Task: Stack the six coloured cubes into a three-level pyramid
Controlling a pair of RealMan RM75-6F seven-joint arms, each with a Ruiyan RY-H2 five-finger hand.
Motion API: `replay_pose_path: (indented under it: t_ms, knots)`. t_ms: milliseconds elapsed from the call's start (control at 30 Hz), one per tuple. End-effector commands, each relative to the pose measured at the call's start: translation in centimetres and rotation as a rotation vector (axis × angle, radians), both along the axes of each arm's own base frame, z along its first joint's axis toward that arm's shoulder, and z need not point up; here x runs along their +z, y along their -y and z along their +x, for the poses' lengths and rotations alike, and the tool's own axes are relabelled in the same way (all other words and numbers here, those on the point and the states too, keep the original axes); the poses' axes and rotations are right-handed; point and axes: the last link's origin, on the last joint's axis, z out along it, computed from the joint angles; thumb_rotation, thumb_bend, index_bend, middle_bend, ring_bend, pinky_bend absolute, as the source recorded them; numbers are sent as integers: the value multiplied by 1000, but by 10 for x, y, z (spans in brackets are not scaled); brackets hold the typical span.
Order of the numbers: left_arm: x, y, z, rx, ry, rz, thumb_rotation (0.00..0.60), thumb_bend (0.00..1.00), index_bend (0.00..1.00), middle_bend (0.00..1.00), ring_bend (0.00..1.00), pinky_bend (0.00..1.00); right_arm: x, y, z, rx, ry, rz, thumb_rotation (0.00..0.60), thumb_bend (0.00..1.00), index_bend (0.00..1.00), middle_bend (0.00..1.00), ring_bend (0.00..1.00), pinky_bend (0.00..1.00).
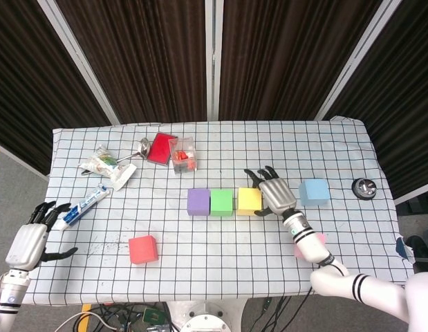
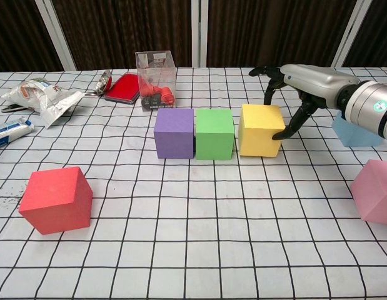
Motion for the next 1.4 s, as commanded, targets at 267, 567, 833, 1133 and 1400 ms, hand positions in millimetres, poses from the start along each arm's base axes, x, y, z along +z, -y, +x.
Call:
replay_pose_path:
  t_ms: [267, 567, 833, 1133, 1400]
  knots:
    - [0, -1, -2, -4, 9, -4, 600, 0, 136, 216, 58, 53, -6, 0, 7, 13, -12, 8, 600, 77, 0, 541, 112, 0]
    - [1, -1, -1, -5, 11, -4, 600, 0, 139, 216, 58, 53, -7, 1, 12, 15, -16, 6, 600, 78, 0, 540, 112, 0]
    - [1, -1, -1, -2, 10, -12, 600, 0, 139, 216, 58, 53, -11, 0, 11, 6, -23, 12, 600, 77, 0, 539, 112, 0]
    - [0, -1, -2, 2, 8, -18, 600, 0, 140, 216, 58, 53, -14, 0, 14, 4, -19, 15, 600, 78, 0, 540, 111, 0]
    - [1, -1, -3, 5, 12, -15, 600, 0, 141, 216, 59, 53, -17, 1, 13, -8, -27, 17, 600, 78, 0, 539, 111, 0]
